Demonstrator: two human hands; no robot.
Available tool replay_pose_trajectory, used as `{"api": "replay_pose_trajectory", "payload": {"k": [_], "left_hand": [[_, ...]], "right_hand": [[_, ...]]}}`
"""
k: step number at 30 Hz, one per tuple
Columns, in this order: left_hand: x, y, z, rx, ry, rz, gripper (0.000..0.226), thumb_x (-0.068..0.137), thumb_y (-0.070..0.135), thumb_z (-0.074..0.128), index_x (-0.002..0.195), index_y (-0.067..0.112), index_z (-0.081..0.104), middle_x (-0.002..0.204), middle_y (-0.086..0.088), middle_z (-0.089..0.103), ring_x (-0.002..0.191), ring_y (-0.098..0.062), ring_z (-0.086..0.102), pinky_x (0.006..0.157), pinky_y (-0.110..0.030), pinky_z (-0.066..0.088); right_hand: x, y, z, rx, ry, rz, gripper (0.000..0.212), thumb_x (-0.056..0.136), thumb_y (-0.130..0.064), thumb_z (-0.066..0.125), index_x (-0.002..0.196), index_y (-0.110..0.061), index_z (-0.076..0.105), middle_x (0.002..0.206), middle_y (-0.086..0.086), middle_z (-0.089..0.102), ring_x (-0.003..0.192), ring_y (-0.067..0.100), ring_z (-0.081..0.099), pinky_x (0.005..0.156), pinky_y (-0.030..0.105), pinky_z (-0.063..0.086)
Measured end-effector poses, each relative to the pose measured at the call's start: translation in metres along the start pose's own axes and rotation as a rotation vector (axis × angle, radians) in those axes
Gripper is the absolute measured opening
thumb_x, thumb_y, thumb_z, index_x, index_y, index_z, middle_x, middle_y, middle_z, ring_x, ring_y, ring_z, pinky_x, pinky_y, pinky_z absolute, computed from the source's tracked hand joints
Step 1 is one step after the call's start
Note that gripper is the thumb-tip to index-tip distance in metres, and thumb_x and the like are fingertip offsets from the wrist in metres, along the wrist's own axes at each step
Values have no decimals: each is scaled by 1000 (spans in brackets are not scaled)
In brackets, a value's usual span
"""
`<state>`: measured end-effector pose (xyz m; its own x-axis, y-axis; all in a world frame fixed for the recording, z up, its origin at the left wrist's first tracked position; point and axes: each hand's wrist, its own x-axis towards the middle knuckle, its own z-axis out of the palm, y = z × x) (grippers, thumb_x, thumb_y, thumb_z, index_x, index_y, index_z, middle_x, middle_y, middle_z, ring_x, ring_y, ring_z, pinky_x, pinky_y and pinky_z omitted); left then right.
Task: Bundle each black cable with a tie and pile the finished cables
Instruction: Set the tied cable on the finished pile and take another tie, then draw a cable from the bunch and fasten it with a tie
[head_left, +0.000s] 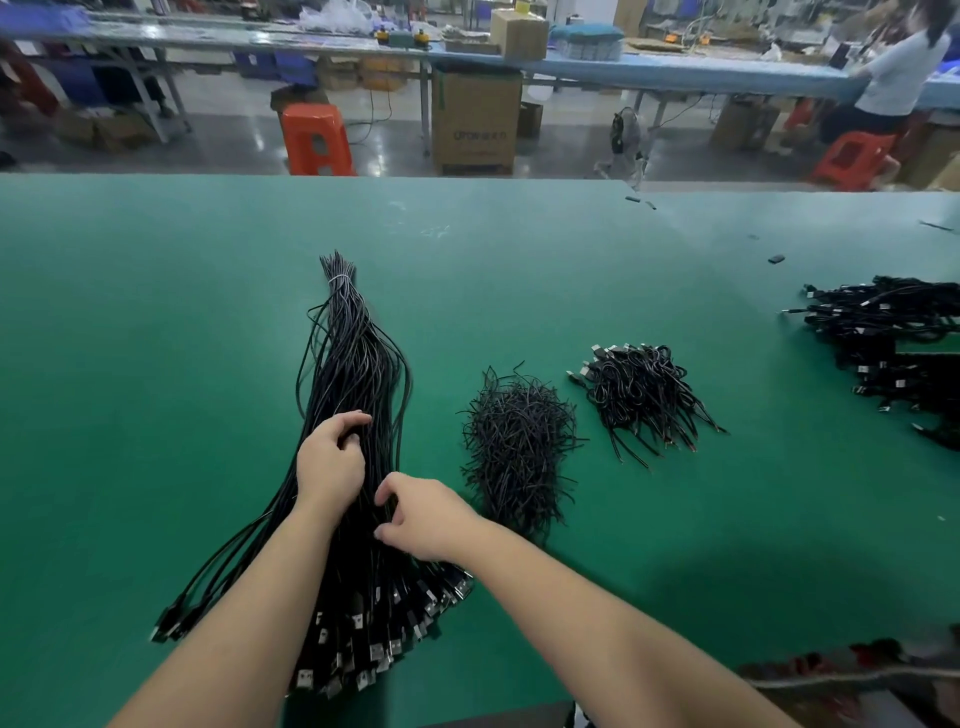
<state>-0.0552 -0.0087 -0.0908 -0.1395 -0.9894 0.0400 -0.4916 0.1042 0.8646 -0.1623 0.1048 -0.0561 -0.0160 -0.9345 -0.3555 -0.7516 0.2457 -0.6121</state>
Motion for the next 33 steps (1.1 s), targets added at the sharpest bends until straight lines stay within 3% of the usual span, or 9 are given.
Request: {"api": "replay_pose_trajectory", "payload": {"k": [3, 6, 9, 14, 17, 21, 25, 29, 33], "left_hand": [[0, 0, 0, -7, -6, 1, 37, 93, 0, 50, 106, 27, 72, 100, 2, 73, 48, -3, 49, 58, -27, 40], [0, 1, 0, 3, -12, 21, 36, 92, 0, 51, 106, 25, 72, 101, -3, 73, 61, -14, 56, 68, -30, 44], [-3, 1, 0, 14, -18, 47, 31, 93, 3, 53, 111, 20, 72, 110, -5, 72, 93, -30, 65, 88, -37, 49], [-11, 3, 9, 120, -14, 220, 38, 93, 2, 58, 129, 12, 65, 128, -6, 64, 121, -24, 57, 98, -24, 35], [-15, 1, 13, 169, -36, 261, 53, 95, 6, 58, 146, 18, 51, 131, -6, 58, 118, -24, 55, 97, -29, 40], [-15, -2, 19, 269, -52, 301, 57, 95, 2, 50, 148, 21, 48, 136, -11, 53, 122, -30, 51, 105, -44, 42], [-19, -1, 20, 282, -57, 303, 48, 102, 20, 44, 150, 18, 42, 158, -11, 32, 146, -25, 28, 120, -45, 26], [-24, 4, 18, 360, -41, 432, 61, 101, 32, 51, 156, 16, 28, 165, -6, 18, 150, -22, 17, 123, -43, 17], [-23, 28, 18, 429, -110, 609, 45, 103, 22, 52, 146, 11, 49, 159, -11, 35, 150, -27, 25, 123, -44, 20]], "right_hand": [[-4, 1, -11, 150, -12, 17, 34, 94, -28, 68, 124, -21, 55, 104, 7, 68, 82, 20, 60, 71, 33, 50], [-11, 0, -22, 441, -21, 37, 15, 97, -19, 63, 112, -19, 60, 79, 5, 62, 59, 13, 54, 55, 26, 44], [-18, -1, -36, 804, -32, 44, 19, 100, -4, 49, 107, -7, 67, 73, 2, 62, 60, 12, 58, 60, 25, 51], [-30, 2, -55, 1349, -33, -100, 29, 101, 8, 41, 117, -2, 64, 98, 10, 74, 80, 19, 70, 74, 29, 59], [-35, 4, -58, 1204, 118, -154, 16, 101, -11, 58, 113, -5, 66, 98, 8, 75, 82, 19, 70, 75, 27, 58], [-43, 4, -64, 952, 347, -99, 37, 108, -36, 43, 98, -17, 72, 82, -2, 65, 70, 10, 62, 68, 26, 55], [-57, 4, -64, 695, 533, -92, 47, 105, -50, 36, 75, -34, 68, 95, 3, 62, 73, 3, 60, 85, 36, 54], [-73, 4, -62, 686, 477, -131, 49, 103, -51, 36, 68, -34, 65, 102, -17, 72, 99, -6, 63, 92, 22, 41], [-85, 5, -59, 902, 332, -210, 48, 101, -47, 40, 70, -32, 72, 93, 5, 78, 101, 17, 72, 101, 34, 50]]}}
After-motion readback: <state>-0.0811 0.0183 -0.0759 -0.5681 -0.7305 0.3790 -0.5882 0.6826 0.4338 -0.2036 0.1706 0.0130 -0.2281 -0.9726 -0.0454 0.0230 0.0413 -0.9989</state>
